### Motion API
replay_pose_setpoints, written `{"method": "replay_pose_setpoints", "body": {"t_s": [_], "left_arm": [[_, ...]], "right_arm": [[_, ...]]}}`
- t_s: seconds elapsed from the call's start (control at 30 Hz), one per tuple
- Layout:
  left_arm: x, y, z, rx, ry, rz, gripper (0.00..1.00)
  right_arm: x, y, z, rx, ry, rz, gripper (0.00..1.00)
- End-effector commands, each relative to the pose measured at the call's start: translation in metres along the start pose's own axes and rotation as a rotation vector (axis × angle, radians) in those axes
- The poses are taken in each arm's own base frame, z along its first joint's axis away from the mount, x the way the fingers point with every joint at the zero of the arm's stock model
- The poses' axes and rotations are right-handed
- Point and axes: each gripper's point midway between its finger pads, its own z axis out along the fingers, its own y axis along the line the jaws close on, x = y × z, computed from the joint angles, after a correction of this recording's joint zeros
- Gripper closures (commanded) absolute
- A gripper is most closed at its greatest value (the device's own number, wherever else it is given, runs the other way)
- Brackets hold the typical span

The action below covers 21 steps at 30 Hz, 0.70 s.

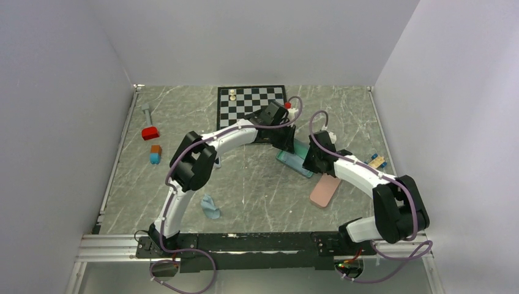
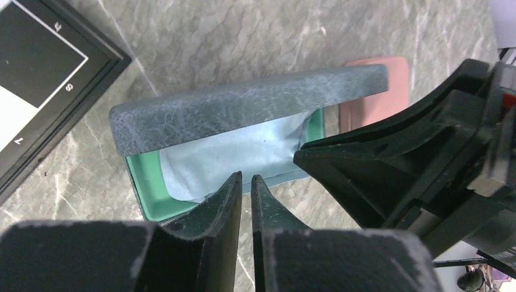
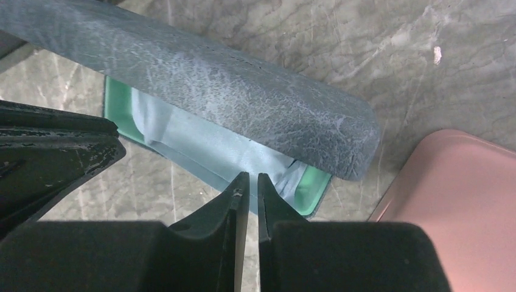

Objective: Organize the sunglasses

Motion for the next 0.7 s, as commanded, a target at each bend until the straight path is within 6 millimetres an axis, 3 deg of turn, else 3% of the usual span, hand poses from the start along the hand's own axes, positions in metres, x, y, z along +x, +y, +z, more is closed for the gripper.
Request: {"method": "replay_pose_setpoints", "body": {"t_s": [0.0, 0.37, 0.67], "left_arm": [[0.013, 0.004, 0.012, 0.014, 0.026, -0.027, 0.84], [0.034, 0.041, 0.026, -0.131, 0.063, -0.056, 0.89], [0.041, 0.070, 0.028, -0.271, 0.077, -0.073, 0.94]], "right_arm": [[0.005, -0.001, 0.008, -0.007, 0.013, 0.002, 0.86], [0.025, -0.026, 0.019, 0.086, 0.064, -0.023, 0.87], [0.016, -0.031, 0.010, 0.118, 0.034, -0.043, 0.82]]}}
